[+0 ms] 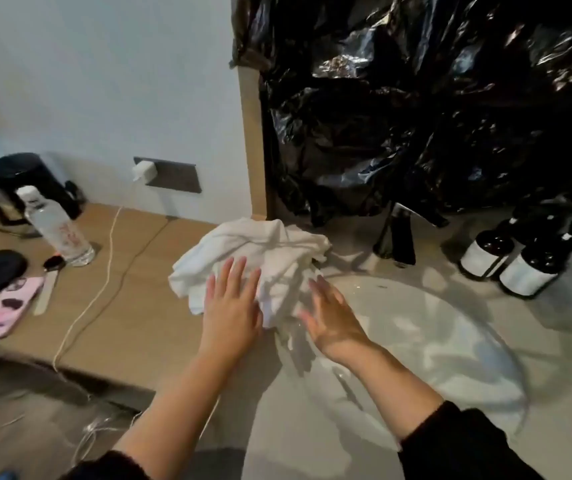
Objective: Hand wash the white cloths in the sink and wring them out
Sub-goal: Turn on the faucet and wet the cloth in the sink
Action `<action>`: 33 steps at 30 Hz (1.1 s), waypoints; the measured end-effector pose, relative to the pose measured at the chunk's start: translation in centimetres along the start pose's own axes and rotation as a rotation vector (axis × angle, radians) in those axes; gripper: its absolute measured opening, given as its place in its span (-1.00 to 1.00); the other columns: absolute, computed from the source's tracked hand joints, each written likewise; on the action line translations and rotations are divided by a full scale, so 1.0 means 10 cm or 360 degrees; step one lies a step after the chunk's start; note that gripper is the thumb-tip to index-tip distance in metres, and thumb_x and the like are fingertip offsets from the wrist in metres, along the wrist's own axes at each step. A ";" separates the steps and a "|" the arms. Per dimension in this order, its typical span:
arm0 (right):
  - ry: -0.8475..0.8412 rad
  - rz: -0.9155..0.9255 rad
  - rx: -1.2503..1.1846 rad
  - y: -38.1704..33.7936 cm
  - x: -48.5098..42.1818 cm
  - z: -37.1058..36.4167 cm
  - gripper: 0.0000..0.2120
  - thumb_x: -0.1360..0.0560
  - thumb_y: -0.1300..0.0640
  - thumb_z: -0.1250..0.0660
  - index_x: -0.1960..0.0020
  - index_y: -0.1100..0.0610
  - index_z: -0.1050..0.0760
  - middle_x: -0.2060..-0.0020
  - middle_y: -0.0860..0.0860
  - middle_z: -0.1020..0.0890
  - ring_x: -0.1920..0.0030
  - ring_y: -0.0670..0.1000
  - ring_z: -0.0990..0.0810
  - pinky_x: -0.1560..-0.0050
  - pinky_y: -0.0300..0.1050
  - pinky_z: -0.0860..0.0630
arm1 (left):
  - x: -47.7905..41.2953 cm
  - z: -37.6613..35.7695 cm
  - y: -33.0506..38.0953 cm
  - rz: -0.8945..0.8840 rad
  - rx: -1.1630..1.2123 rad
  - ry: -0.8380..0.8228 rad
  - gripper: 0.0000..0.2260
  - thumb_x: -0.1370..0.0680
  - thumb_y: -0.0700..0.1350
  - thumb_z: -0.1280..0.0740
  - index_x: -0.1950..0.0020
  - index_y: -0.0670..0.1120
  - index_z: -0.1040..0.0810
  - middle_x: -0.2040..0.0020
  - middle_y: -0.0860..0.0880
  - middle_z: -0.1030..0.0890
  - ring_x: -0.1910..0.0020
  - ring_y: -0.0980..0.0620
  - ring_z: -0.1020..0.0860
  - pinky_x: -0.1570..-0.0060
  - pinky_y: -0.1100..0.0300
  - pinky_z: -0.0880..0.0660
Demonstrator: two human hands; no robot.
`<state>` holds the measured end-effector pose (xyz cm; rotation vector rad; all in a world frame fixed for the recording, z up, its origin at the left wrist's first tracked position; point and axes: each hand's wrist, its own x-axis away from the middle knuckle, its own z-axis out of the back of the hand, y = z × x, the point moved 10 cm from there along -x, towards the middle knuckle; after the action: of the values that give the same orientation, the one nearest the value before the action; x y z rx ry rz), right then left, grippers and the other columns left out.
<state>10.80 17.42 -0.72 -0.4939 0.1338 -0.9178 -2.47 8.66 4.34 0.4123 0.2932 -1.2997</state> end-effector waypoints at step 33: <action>0.0520 -0.0143 -0.1943 0.34 0.17 1.80 -0.85 -0.58 0.26 -0.25 0.16 0.11 -0.42 0.39 -0.08 -0.57 0.34 -0.11 -0.55 0.30 -0.22 -0.48 | -1.14 0.66 1.08 0.0102 0.2351 -0.0354 -0.93 -0.48 -0.05 -0.31 0.18 0.00 -0.52 0.21 0.04 -0.52 0.18 0.04 -0.46 0.21 0.18 -0.41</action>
<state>20.07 24.12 13.69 -1.4756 1.0090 -0.9266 5.03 17.80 16.58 1.4668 -0.9478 -1.2922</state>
